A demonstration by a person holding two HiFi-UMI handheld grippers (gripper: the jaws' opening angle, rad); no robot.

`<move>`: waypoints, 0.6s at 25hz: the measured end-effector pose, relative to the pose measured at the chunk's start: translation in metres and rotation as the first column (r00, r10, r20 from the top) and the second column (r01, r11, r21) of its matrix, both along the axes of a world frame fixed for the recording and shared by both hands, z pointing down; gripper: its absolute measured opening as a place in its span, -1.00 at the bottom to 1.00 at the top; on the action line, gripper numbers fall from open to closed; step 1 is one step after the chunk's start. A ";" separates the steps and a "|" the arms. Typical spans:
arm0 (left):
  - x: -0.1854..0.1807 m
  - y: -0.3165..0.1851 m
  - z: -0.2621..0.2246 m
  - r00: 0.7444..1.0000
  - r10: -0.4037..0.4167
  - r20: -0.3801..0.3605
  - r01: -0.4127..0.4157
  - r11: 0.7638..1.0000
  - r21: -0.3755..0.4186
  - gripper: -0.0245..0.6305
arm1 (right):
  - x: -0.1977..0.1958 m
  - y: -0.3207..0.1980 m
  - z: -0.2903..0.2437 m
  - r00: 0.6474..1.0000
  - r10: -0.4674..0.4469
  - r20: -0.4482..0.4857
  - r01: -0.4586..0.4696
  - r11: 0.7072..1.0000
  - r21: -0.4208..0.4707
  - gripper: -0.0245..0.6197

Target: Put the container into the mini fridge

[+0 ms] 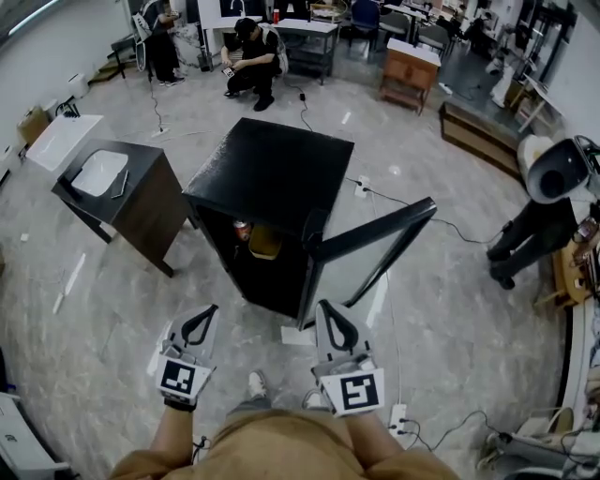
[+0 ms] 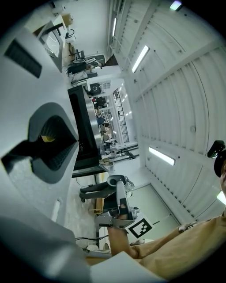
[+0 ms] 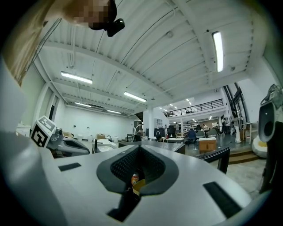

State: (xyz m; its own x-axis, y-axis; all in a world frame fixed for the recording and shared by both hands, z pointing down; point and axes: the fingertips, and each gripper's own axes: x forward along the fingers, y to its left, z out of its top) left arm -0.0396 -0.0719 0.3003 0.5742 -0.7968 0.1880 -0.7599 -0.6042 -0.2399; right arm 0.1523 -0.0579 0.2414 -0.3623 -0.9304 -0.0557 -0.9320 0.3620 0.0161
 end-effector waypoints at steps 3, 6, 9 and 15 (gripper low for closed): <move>0.003 0.003 -0.017 1.000 -0.011 -0.025 0.012 1.000 0.023 -0.92 | 0.010 0.001 -0.009 1.000 0.007 0.005 -0.007 1.000 0.014 -0.92; 0.001 0.008 -0.033 0.998 -0.029 -0.059 0.031 0.999 0.041 -0.92 | 0.019 0.002 -0.021 1.000 0.011 -0.004 -0.011 0.999 0.041 -0.92; -0.006 0.017 -0.039 0.995 -0.052 -0.082 0.056 0.998 0.038 -0.92 | 0.027 0.005 -0.030 1.000 0.024 -0.009 -0.023 0.998 0.057 -0.92; -0.018 0.034 -0.052 0.989 -0.089 -0.120 0.095 0.994 0.045 -0.92 | 0.039 0.010 -0.041 0.999 0.046 -0.001 -0.046 0.996 0.071 -0.92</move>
